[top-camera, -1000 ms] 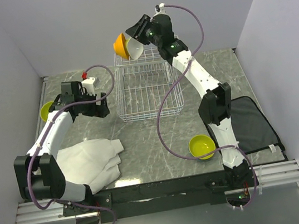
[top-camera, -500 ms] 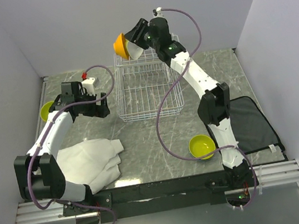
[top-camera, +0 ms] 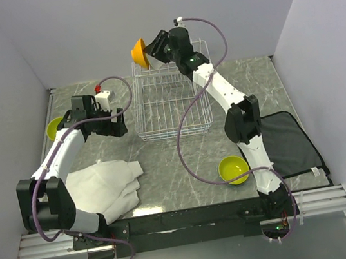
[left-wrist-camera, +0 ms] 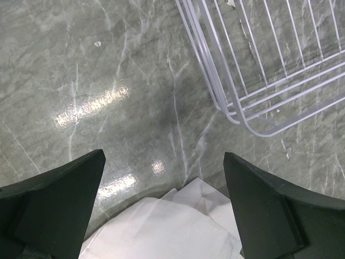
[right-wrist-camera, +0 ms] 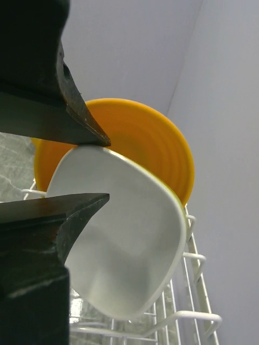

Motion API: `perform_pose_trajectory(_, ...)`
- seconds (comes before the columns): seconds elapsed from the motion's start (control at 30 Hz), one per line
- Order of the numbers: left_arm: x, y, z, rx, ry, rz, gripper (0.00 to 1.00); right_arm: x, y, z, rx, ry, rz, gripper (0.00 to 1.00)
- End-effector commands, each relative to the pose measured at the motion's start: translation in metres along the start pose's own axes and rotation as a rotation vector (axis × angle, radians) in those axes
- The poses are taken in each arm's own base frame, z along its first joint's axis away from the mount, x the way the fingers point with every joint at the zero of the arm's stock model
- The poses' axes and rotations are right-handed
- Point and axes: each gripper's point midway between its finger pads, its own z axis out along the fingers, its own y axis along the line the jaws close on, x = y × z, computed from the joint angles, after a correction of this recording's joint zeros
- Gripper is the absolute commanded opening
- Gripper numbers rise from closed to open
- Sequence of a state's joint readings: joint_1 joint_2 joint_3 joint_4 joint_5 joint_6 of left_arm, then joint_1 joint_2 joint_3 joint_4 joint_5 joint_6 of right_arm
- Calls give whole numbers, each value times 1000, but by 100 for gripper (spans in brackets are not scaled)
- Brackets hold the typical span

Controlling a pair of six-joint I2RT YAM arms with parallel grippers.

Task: Load the bowls into the dish rack

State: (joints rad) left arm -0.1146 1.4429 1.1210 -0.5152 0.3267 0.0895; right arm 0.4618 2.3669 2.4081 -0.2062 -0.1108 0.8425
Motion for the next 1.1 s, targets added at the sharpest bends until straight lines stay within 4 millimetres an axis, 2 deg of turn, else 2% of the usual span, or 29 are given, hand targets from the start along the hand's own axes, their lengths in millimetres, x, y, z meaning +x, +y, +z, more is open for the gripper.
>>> perform_pose_trajectory(0.0,-11,2,2,5,-35,1,99,-19,18,0,-38,-73,-23,42)
perform_pose_trajectory(0.13,-12,4,5,4,-28,-1,99,-26,27,-1,-67,-88,-33,32)
perform_pose_trajectory(0.17,-13,3,5,6,-30,-4,99,-30,32,-3,-81,-96,-40,30)
perform_pose_trajectory(0.2,-14,2,5,10,-31,-2,99,-33,39,-7,-96,-101,-48,24)
perform_pose_trajectory(0.33,-18,3,6,11,-36,-2,99,-45,54,-20,-120,-110,-52,15)
perform_pose_trajectory(0.5,-22,1,9,27,-51,-15,99,-44,41,-28,-73,-84,-49,0)
perform_pose_trajectory(0.57,-22,1,9,25,-52,-18,99,-46,35,-31,-60,-75,-50,0)
perform_pose_trajectory(0.73,-19,-2,9,37,-56,-24,99,-62,40,-43,-83,-90,-77,0)
perform_pose_trajectory(0.87,-18,-2,8,37,-58,-24,99,-67,43,-49,-118,-76,-95,0)
perform_pose_trajectory(0.97,-17,-3,8,38,-58,-20,99,-69,46,-56,-159,-52,-114,0)
perform_pose_trajectory(1.0,-18,-2,8,36,-58,-20,99,-69,52,-60,-205,-37,-131,0)
perform_pose_trajectory(1.07,-18,-1,8,31,-57,-17,99,-70,51,-62,-250,-16,-160,0)
